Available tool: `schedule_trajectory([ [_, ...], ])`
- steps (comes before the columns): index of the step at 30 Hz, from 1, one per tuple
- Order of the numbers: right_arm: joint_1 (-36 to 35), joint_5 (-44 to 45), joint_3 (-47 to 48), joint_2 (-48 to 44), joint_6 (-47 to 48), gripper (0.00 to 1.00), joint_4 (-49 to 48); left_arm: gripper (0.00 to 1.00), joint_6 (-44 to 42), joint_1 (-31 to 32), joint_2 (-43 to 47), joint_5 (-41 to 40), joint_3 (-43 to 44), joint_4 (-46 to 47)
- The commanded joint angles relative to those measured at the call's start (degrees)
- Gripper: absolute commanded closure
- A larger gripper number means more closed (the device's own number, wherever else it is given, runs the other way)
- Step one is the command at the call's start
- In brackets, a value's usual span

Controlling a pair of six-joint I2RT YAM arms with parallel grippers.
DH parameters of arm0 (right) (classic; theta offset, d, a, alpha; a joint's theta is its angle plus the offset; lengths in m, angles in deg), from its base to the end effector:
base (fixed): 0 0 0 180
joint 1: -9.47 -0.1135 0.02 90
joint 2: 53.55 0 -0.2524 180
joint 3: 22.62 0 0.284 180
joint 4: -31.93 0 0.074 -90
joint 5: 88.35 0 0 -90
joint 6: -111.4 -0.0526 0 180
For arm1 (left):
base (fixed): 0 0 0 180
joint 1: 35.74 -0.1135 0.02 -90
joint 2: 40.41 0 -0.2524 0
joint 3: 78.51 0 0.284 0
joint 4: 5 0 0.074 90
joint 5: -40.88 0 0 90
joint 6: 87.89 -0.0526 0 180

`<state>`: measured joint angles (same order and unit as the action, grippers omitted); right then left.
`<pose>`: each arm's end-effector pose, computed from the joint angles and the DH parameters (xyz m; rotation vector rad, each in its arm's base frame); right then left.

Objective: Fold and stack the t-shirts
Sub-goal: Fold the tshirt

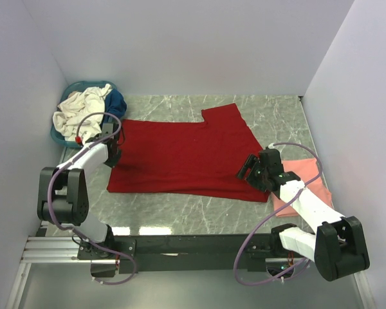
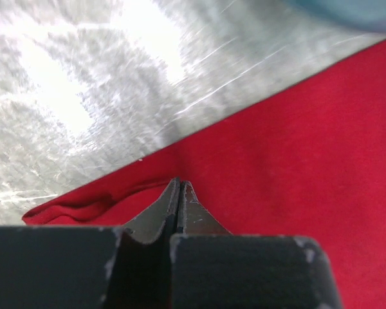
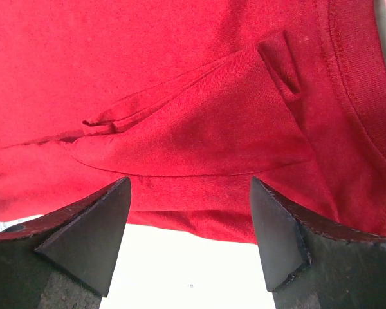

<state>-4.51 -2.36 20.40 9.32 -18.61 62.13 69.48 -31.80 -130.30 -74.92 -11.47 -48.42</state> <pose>0.2448 0.0647 0.1447 0.5334 2.4495 0.4918 0.3309 0.0002 0.1445 -1.4419 2.1003 0.1619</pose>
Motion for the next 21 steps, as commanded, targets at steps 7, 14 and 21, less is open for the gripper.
schedule_trajectory([
  [7, 0.4, 1.5, 1.2, 0.9, 1.1, 0.19, -2.1, 0.99, -2.6, -1.6, 1.5, -2.2, 3.7, -0.2],
  [14, 0.5, 1.9, 3.6, 2.3, 1.6, 0.19, -2.5, 0.99, -4.2, -3.2, -3.0, -1.1, 5.4, 1.4],
  [21, 0.4, 3.7, 7.4, 4.6, 2.9, 0.19, -2.1, 0.99, -5.6, -3.7, -5.6, 0.9, 7.1, 3.3],
])
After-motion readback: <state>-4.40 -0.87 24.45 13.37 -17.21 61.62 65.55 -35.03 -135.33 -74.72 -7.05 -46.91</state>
